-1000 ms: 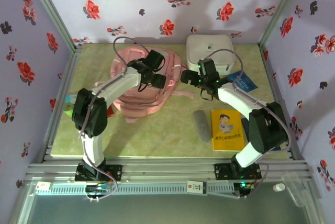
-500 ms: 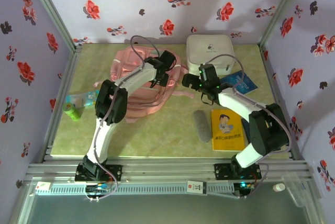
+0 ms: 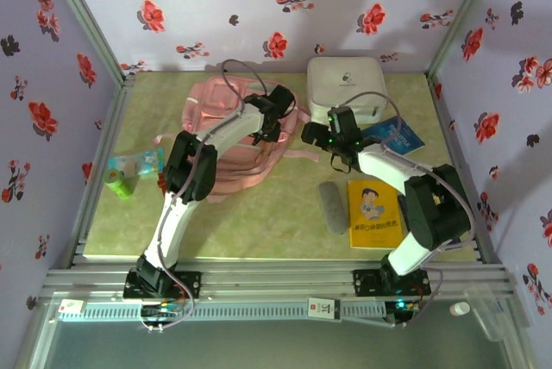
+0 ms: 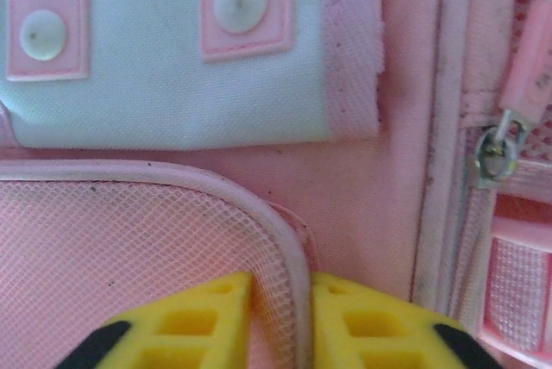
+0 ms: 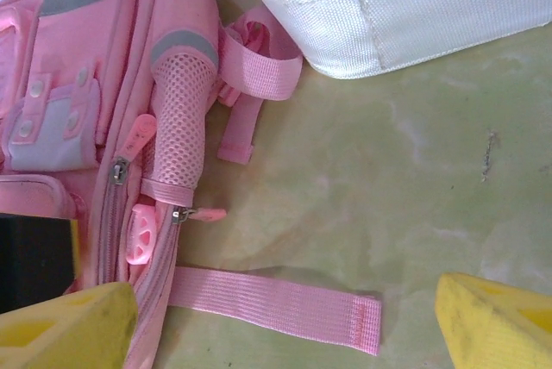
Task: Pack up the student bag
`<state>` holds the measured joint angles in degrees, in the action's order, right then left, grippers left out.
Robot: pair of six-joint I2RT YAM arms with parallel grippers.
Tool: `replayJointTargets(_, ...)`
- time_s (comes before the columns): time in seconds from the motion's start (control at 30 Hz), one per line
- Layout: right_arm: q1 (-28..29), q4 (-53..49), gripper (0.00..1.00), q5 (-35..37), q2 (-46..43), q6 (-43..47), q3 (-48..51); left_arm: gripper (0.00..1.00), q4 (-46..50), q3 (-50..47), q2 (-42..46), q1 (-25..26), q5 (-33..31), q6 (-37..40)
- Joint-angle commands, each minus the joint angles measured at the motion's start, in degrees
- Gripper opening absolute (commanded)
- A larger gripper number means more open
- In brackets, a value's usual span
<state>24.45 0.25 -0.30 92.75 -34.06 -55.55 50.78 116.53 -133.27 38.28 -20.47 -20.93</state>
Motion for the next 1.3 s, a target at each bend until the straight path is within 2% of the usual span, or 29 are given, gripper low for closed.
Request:
replayJointTargets(0.0, -0.5, 2.3, 0.9, -2.0, 1.1, 1.7, -0.1, 0.11, 4.2, 1.4, 0.4, 0.0, -1.4, -0.6)
replayJointTargets(0.1, -0.7, 3.5, 0.87, -7.4, 2.8, 5.5, -0.9, 0.0, 4.1, 0.9, 4.0, 0.1, -1.3, 0.0)
replayJointTargets(0.23, -0.7, 6.4, 0.88, -11.3, 4.0, 10.7, -0.8, 0.0, 3.1, -0.8, 10.5, -0.2, -1.3, 1.8)
replayJointTargets(0.4, -1.2, 9.4, 0.8, -13.6, 4.8, 16.9, -0.7, 0.0, 0.4, -4.9, 18.0, -1.7, 0.5, 4.8)
replayJointTargets(0.57, -3.0, 16.2, 0.75, -21.5, 5.3, 19.1, 1.1, 0.0, -1.2, -6.7, 23.5, -3.2, 3.7, 7.3)
replayJointTargets(0.83, -3.2, 23.3, 0.71, -30.7, 5.0, 21.4, 3.6, 0.0, -2.4, -7.2, 26.5, -4.5, 6.7, 6.9)
replayJointTargets(0.93, -3.1, 24.7, 0.64, -33.4, 5.3, 23.2, 3.6, 0.0, -2.3, -7.4, 26.7, -4.5, 6.8, 6.7)
replayJointTargets(1.27, -2.1, 30.5, 0.52, -35.7, 9.5, 27.1, 2.7, 0.0, -2.5, -6.4, 26.8, -4.7, 7.2, 5.1)
